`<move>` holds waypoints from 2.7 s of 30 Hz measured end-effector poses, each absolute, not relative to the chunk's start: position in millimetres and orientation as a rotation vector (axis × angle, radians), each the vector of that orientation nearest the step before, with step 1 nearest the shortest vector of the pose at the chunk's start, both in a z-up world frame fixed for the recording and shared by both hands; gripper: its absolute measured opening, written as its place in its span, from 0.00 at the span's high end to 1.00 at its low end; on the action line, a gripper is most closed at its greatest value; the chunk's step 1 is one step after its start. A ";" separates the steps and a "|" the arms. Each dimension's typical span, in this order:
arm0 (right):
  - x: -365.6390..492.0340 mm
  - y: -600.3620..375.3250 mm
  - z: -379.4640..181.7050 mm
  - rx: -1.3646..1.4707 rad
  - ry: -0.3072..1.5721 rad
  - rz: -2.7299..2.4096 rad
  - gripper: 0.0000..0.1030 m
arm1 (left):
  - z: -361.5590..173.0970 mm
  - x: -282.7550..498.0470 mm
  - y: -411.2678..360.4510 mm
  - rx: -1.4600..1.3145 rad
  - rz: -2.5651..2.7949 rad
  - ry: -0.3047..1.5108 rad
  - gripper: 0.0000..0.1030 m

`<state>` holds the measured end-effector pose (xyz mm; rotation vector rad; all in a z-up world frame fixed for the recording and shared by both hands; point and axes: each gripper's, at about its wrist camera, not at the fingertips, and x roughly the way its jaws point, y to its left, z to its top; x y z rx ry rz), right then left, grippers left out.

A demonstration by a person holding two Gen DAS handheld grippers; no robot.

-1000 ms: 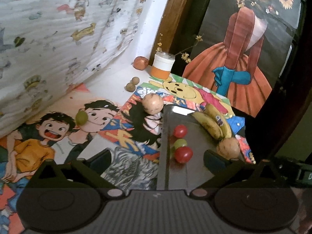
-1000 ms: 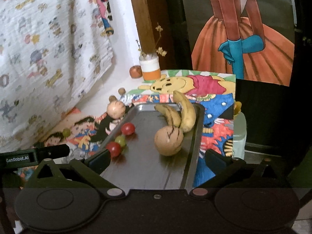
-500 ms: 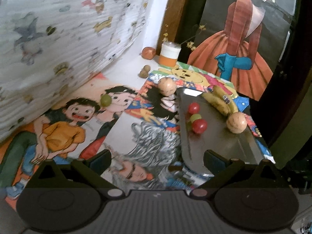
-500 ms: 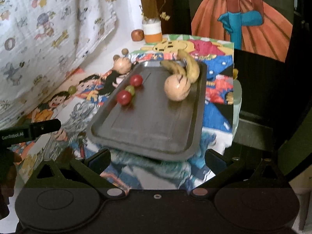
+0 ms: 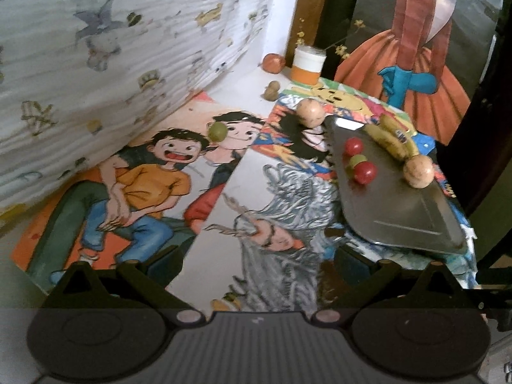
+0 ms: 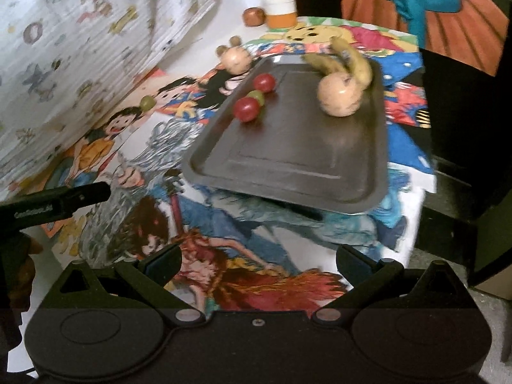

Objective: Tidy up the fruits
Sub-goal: 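Withdraw both grippers from the tray toward the remaining fruit, then grasp the second striped fruit with the right gripper while the left gripper grasps the green grape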

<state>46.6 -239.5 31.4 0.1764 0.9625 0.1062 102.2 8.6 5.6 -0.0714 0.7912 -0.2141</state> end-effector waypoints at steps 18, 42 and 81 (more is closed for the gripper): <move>106.5 -206.1 55.8 0.135 0.894 0.228 0.01 | 9.4 138.6 34.3 -0.080 -0.106 0.807 0.00; 253.8 -198.3 98.1 -0.075 0.686 0.252 0.01 | 16.7 235.9 18.6 -0.072 -0.078 0.734 0.00; 372.8 -193.5 3.9 -0.001 0.824 0.324 0.30 | -22.4 288.0 0.2 -0.105 -0.092 0.717 0.56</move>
